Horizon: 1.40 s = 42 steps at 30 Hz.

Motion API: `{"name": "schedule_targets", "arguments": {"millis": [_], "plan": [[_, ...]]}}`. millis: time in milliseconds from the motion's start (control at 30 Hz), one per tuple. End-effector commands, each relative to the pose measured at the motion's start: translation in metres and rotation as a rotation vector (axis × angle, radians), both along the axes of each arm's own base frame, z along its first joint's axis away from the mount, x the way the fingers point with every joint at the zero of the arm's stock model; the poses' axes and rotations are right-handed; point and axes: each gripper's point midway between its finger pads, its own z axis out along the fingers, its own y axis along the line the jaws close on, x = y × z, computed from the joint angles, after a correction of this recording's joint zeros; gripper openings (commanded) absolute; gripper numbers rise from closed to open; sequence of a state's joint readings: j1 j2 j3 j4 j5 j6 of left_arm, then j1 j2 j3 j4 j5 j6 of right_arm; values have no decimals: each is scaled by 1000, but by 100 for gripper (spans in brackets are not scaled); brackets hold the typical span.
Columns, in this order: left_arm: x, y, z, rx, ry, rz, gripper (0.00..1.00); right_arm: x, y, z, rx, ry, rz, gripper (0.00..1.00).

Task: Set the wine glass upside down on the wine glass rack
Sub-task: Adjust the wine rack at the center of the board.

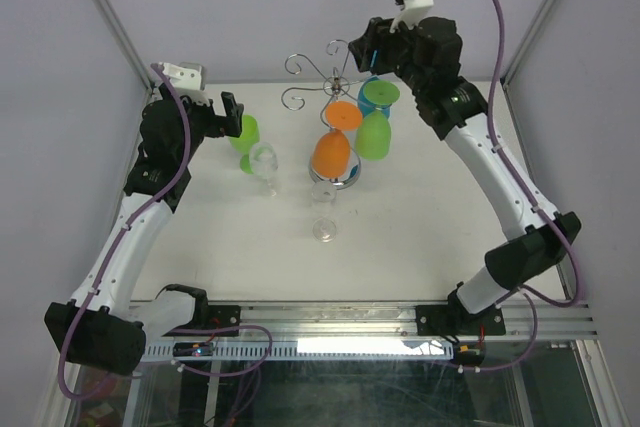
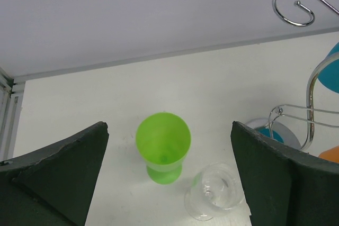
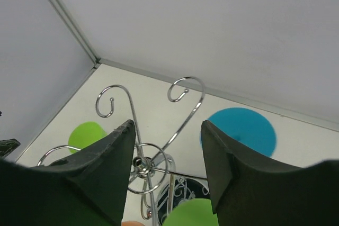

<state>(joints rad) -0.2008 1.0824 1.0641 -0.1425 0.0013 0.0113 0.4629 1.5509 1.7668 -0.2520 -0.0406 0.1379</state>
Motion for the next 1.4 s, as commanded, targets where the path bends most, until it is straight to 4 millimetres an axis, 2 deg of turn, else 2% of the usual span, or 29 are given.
{"name": "schedule_targets", "arguments": {"millis": [0, 300, 533, 833, 1200, 1367], "plan": [[3, 6, 12, 4, -38, 23, 99, -6, 28, 12, -40, -25, 42, 56], [3, 7, 11, 6, -35, 25, 99, -2, 73, -6, -101, 9, 94, 57], [3, 9, 11, 11, -35, 34, 99, 5, 86, -24, -161, 37, 83, 57], [3, 8, 11, 11, -36, 33, 99, 4, 70, -33, -225, 34, -13, 54], [4, 8, 10, 11, -32, 29, 99, -12, 58, -36, -228, 31, -41, 40], [4, 7, 9, 13, -29, 26, 98, -18, 55, -30, -216, 14, -43, 27]]}}
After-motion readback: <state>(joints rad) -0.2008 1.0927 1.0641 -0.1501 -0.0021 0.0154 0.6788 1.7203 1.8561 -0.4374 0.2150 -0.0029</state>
